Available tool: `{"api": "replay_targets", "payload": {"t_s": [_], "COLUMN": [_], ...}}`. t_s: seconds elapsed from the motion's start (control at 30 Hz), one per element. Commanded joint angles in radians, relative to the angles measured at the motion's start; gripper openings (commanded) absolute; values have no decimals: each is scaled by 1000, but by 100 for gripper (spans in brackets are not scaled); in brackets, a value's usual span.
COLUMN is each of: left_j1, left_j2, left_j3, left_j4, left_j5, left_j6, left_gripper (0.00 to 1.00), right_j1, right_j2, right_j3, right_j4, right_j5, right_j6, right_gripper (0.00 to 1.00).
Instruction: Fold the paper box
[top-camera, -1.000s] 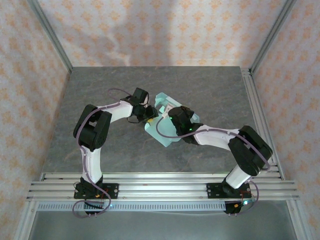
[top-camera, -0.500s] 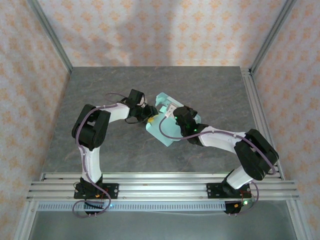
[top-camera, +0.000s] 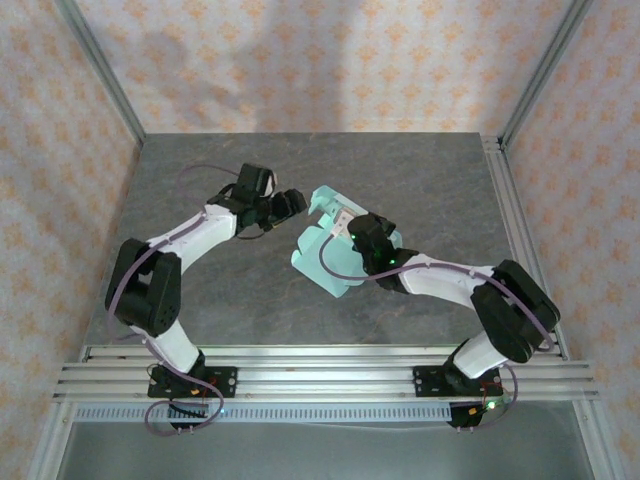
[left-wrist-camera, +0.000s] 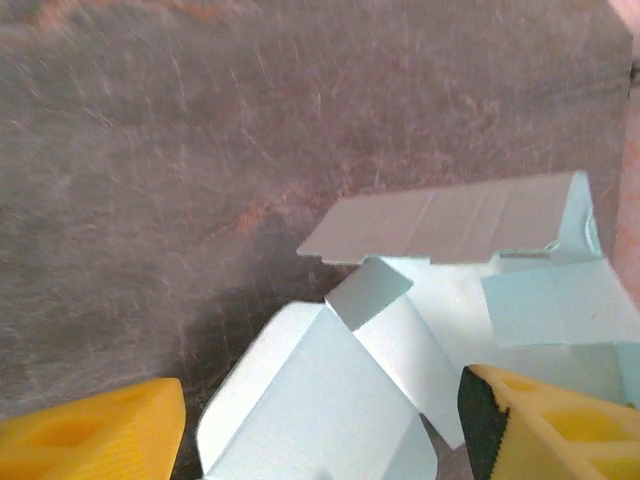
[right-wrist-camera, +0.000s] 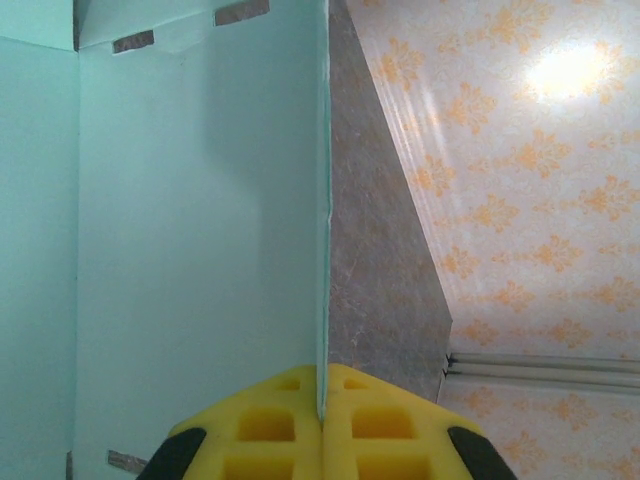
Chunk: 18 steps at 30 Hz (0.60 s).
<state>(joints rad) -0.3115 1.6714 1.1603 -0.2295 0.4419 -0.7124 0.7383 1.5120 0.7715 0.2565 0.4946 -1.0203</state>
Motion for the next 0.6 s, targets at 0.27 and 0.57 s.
{"api": "replay_targets", "payload": {"t_s": [0.27, 0.57], "left_j1": [85, 81], "left_j2": [230, 423], "left_j3": [237, 449], "left_j4": [-80, -106], "left_j5": [-15, 144], "left_j6": [119, 173], "left_gripper": [74, 76], "right_j1": [-6, -7], "right_j2": [-106, -127], "right_j3": [-17, 4], "right_j4": [-109, -195], "right_j5": [-85, -130], "right_j6": [73, 123], "right_gripper": [0, 0]}}
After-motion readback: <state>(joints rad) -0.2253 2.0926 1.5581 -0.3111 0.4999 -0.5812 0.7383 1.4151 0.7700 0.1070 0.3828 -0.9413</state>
